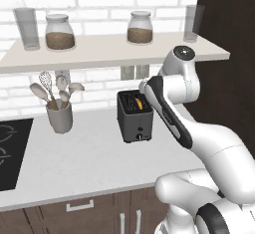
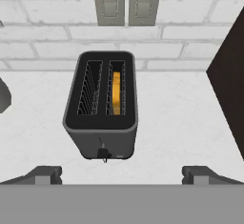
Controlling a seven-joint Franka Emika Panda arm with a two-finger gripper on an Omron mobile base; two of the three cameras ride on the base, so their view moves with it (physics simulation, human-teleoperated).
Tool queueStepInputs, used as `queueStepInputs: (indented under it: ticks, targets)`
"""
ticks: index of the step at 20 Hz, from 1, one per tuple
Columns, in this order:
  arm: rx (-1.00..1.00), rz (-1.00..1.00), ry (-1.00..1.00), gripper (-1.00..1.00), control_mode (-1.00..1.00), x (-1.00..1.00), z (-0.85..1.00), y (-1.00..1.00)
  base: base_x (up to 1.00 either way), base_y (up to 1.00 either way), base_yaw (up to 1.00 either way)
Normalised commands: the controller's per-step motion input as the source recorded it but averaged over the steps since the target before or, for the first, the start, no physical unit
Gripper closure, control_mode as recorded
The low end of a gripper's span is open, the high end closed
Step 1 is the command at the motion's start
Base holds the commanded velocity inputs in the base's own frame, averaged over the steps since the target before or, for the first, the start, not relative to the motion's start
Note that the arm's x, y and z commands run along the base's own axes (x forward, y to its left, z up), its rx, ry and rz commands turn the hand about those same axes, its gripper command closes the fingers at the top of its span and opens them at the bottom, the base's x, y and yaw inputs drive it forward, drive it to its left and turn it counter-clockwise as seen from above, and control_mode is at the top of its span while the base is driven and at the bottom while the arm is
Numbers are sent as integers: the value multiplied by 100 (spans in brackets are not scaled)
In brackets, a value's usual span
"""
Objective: Start the toaster. Once the lever pops up, take the bread to the plate on the dining counter.
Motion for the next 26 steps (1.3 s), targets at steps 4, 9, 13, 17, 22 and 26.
queueStepInputs:
  ticks: [4,9,13,17,22,26]
  targets:
    - [0,0,0,-100,-100,0,0,0,0,0,0]
    - [0,0,0,-100,-100,0,0,0,0,0,0]
    - [0,0,0,-100,-100,0,0,0,0,0,0]
    - [0,0,0,-100,-100,0,0,0,0,0,0]
    - [0,0,0,-100,-100,0,0,0,0,0,0]
    - [0,0,0,-100,-100,0,0,0,0,0,0]
